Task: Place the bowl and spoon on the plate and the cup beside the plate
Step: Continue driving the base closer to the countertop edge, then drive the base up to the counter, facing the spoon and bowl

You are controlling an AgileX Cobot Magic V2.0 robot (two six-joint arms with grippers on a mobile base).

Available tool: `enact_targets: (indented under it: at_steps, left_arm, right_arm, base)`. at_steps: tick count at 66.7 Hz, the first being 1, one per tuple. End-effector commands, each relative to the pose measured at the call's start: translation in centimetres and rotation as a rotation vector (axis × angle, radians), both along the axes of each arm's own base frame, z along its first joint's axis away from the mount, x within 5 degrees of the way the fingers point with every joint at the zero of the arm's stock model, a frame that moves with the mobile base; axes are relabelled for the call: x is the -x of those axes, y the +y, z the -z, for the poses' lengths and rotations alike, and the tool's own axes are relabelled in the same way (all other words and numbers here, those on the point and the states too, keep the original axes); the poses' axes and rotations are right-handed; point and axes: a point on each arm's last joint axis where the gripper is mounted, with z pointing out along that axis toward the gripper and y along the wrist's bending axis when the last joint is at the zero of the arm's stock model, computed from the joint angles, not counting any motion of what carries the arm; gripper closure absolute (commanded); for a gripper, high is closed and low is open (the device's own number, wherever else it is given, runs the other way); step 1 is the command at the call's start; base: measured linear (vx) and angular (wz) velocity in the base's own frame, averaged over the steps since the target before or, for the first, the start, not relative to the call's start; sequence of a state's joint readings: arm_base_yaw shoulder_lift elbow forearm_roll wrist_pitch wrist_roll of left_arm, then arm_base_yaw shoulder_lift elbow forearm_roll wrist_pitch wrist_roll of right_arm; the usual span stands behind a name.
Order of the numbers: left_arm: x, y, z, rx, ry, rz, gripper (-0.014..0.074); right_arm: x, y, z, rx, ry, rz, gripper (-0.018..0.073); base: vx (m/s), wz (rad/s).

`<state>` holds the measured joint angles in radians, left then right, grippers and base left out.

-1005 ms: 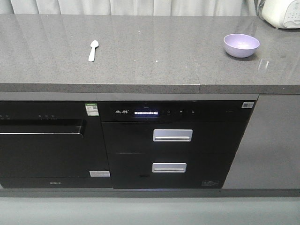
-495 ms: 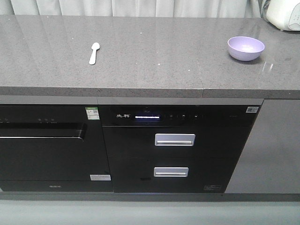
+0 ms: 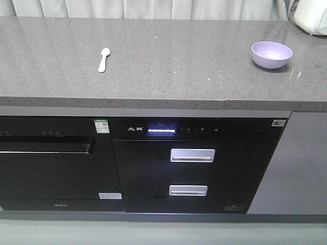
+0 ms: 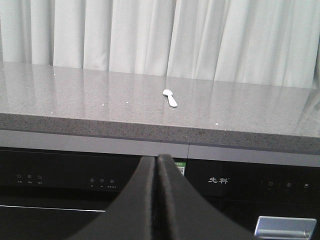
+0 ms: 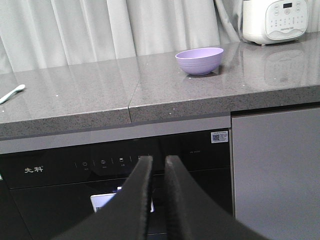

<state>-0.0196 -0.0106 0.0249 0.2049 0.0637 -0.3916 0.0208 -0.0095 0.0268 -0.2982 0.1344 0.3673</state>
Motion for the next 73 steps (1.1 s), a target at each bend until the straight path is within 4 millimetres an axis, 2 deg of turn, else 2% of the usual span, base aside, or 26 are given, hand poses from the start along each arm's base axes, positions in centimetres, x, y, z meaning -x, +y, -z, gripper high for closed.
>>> enact_targets:
  at_steps: [1,73]
  left_arm:
    - [0.03,-0.15,0.26,0.016,-0.06,0.018,0.0602]
    - [0.03,-0.15,0.26,0.016,-0.06,0.018,0.0602]
  right_arm:
    - [0.0,0.18,-0.13,0.011,-0.064,-0.019,0.0489]
    - [0.0,0.18,-0.13,0.011,-0.064,-0.019,0.0489]
  base:
    - [0.03,0.03]
    - [0.05,0.01]
